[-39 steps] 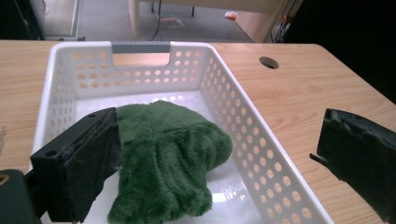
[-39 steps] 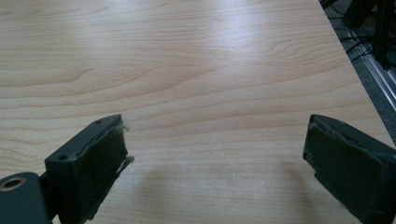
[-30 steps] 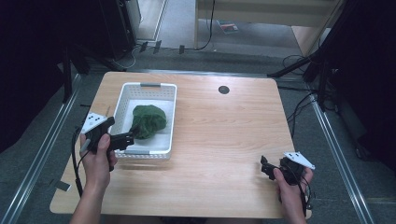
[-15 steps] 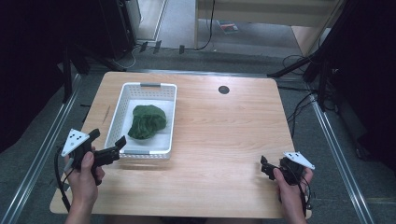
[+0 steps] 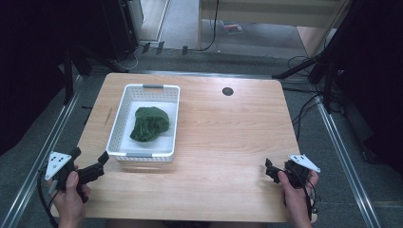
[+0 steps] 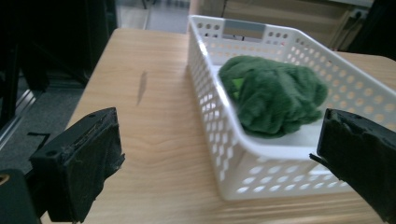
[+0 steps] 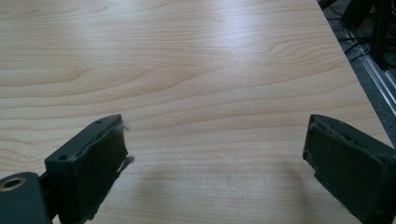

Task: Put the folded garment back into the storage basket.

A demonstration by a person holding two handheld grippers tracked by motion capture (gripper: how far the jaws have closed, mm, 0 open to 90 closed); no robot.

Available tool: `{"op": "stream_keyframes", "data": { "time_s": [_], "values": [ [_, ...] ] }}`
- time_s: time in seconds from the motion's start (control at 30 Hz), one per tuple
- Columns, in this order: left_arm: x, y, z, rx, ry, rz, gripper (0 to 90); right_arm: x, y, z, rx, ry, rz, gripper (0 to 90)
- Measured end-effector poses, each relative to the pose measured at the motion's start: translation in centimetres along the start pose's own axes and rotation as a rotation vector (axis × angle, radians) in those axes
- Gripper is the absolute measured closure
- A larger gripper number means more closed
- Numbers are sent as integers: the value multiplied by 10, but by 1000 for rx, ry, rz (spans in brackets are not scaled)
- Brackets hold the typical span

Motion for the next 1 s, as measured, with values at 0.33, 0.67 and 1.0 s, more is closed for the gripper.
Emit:
{"op": "stream_keyframes", "data": {
  "time_s": [0.33,0.67,1.0],
  "values": [
    [-16,-32,29,-11,49,48,5,0,0,0,-3,-1,4,63],
    [-21,-35,33,34,54,62,5,0,0,0,-3,2,4,63],
    [-22,-36,33,35,48,69,6,-1,0,0,0,0,5,63]
  ]
}}
Point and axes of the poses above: each handheld gripper's, and its own axes: x roughly backward along the jaws, y roughly out of its top, z roughly to its left, the point moved 7 cm from there along -x, roughly forward along the jaws, and after that the axes turned 12 degrees about y, right-handed, at the moved point
